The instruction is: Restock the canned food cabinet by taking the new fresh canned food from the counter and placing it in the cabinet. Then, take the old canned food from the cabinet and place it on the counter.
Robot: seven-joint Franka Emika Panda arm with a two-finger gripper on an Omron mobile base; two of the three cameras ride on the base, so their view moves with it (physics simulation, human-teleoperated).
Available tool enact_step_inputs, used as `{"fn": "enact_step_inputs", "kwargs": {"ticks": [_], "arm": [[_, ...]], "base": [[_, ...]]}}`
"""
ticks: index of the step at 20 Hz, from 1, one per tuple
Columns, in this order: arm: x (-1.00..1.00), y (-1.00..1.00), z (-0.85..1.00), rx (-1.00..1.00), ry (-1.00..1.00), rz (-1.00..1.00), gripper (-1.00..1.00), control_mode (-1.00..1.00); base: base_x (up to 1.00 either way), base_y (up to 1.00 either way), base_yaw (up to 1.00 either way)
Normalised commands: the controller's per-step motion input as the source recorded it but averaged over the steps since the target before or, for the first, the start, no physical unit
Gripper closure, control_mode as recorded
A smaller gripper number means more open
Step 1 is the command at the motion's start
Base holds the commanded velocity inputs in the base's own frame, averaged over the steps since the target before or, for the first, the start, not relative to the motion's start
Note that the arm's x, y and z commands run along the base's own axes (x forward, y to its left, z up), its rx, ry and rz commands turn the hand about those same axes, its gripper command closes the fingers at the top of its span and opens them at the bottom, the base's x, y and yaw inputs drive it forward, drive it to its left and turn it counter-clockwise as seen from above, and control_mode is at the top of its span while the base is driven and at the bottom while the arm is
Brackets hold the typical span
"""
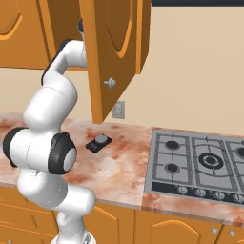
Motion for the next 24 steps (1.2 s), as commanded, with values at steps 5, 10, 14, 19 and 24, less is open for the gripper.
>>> {"fn": "enact_step_inputs", "kwargs": {"ticks": [5,10,14,19,24], "arm": [[0.52,0.00,-0.05,0.00,0.00,0.00,-1.00,-1.00],[0.57,0.00,-0.04,0.00,0.00,0.00,-1.00,-1.00],[0.66,0.00,-0.01,-0.03,-0.08,-0.03,-1.00,-1.00],[0.60,0.00,0.00,-0.02,-0.09,-0.03,-1.00,-1.00],[-0.16,0.02,0.22,-0.01,-0.28,0.00,-1.00,-1.00]], "base": [[0.00,0.00,0.00],[0.00,0.00,0.00],[0.00,0.00,0.00],[0.00,0.00,0.00],[0.00,0.00,0.00]]}}
